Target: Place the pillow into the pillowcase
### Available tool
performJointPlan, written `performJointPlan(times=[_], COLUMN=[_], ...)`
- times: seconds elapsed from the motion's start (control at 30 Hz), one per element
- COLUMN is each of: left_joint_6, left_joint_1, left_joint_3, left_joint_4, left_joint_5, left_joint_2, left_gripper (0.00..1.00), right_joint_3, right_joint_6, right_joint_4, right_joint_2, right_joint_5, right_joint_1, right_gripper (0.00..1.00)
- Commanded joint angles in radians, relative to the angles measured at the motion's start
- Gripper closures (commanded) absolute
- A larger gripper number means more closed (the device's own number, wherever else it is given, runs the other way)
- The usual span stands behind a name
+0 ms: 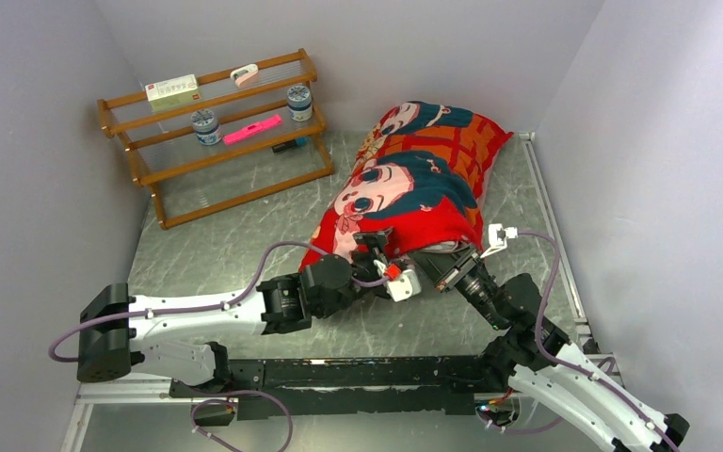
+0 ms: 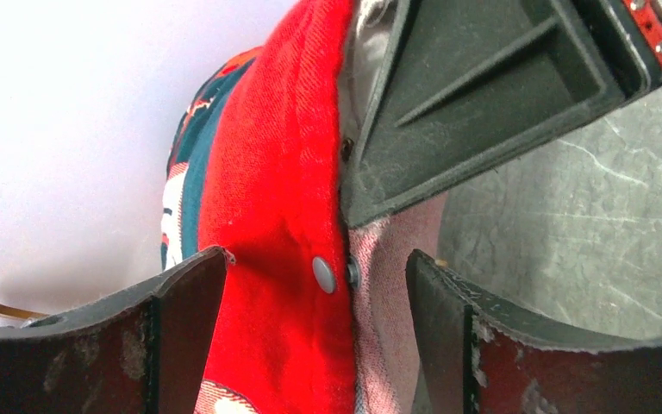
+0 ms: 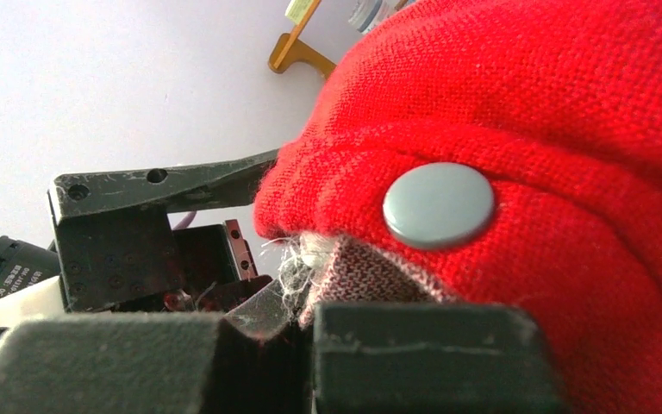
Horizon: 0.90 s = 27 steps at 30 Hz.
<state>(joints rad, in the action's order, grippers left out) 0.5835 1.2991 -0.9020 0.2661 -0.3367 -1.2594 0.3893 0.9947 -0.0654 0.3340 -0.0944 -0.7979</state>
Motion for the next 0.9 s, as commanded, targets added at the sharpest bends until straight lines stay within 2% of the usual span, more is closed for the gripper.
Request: performJointPlan(times=[0.0, 0.13, 0.27, 0.37, 0.5, 0.67, 0.87], left_joint_6=[0.028, 0.043, 0.060, 0.038, 0.005, -0.007, 0.012], left_joint_1=[-0.003, -0.003, -0.004, -0.018, -0.060, -0.081, -0.088], left_joint_3=[0.010, 0.031, 0.041, 0.039, 0.046, 0.018, 0.001], left_joint_4=[0.104, 0.109, 0.055, -0.002, -0.034, -0.074, -0.077], left_joint_5=[0.004, 0.072, 0.167, 0.189, 0.219, 0.250, 0.259], left_joint_2=[0.016, 0.039, 0.069, 0.100, 0.133, 0.115, 0.067], left_gripper=[0.21, 0.24, 0.19, 0.16, 0.18, 0.24, 0.23], right_joint_3=[0.016, 0.025, 0.012, -0.001, -0.007, -0.007, 0.004], right_joint_6=[-0.046, -0.136, -0.178, -0.203, -0.221, -0.226, -0.225], right_joint_4=[-0.203, -0.242, -0.302, -0.331, -0.314, -0.309, -0.298], right_joint_2=[-0.010, 0.009, 0.012, 0.001, -0.021, -0.026, -0.030], right_joint_5=[0.030, 0.065, 0.117, 0.136, 0.131, 0.128, 0.122], right_joint_1=[0.000, 0.000, 0.000, 0.000, 0.000, 0.000, 0.000], right_gripper=[1.00, 1.00, 1.00, 1.00, 1.00, 1.00, 1.00])
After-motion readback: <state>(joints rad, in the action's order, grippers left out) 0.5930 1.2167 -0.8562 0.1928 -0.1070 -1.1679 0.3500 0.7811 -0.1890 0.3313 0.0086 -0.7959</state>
